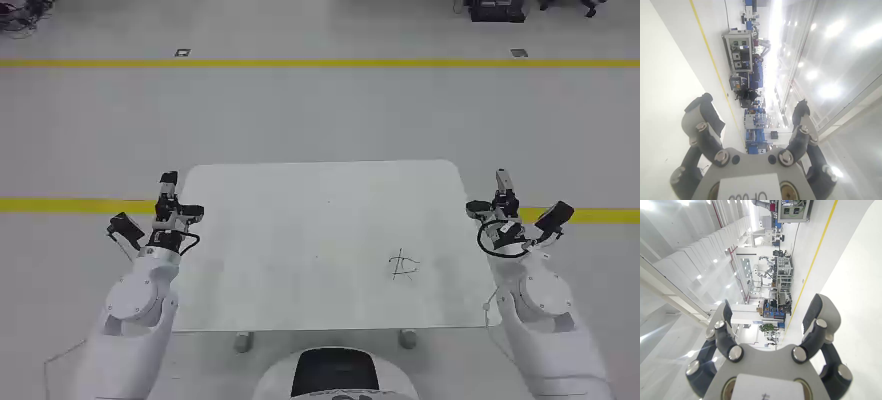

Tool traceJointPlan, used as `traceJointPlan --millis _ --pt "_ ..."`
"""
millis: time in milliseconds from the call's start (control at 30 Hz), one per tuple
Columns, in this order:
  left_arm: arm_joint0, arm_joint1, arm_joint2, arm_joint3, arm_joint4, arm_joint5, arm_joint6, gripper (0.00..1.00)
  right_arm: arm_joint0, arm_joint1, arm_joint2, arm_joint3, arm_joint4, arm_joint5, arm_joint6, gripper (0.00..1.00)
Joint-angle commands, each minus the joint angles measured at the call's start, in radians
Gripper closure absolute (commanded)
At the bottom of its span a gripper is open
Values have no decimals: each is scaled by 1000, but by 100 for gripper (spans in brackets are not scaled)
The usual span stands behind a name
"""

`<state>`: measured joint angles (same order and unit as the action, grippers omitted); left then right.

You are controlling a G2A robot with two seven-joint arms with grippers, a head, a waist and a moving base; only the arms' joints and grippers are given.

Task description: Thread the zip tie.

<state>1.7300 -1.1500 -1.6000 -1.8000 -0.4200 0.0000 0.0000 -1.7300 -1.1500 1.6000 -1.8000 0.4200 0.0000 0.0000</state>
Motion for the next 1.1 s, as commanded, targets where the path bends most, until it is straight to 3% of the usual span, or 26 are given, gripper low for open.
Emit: traceJointPlan --millis 0,33,67,100,133,167,200,233,267,300,367,467,633,933,1067 --pt "0 0 0 0 0 0 0 22 0 0 0 0 0 0 0 22" --pt "0 0 0 0 0 0 0 0 0 0 0 0 0 0 0 22" --pt "0 0 0 0 0 0 0 22 0 0 0 0 0 0 0 22" --pt "0 0 0 0 0 0 0 22 0 0 0 0 0 0 0 0" --pt "0 0 0 0 0 0 0 0 0 0 0 0 0 0 0 22" --pt "0 0 0 0 0 0 0 22 0 0 0 0 0 0 0 22" --pt "0 0 0 0 0 0 0 0 0 0 0 0 0 0 0 0" --pt "0 0 0 0 0 0 0 0 0 0 0 0 0 0 0 0" --pt "0 0 0 0 0 0 0 0 0 0 0 0 0 0 0 22" --pt "0 0 0 0 0 0 0 0 0 0 0 0 0 0 0 0" --pt "0 0 0 0 0 0 0 0 2 1 -2 -4 -19 -4 15 0" --pt "0 0 0 0 0 0 0 0 4 15 0 12 -132 -13 203 0" --pt "0 0 0 0 0 0 0 0 20 30 -5 52 -228 29 424 0" --pt "0 0 0 0 0 0 0 0 23 32 0 55 -247 18 434 0" --pt "0 0 0 0 0 0 0 0 68 40 -25 45 -320 19 550 0"
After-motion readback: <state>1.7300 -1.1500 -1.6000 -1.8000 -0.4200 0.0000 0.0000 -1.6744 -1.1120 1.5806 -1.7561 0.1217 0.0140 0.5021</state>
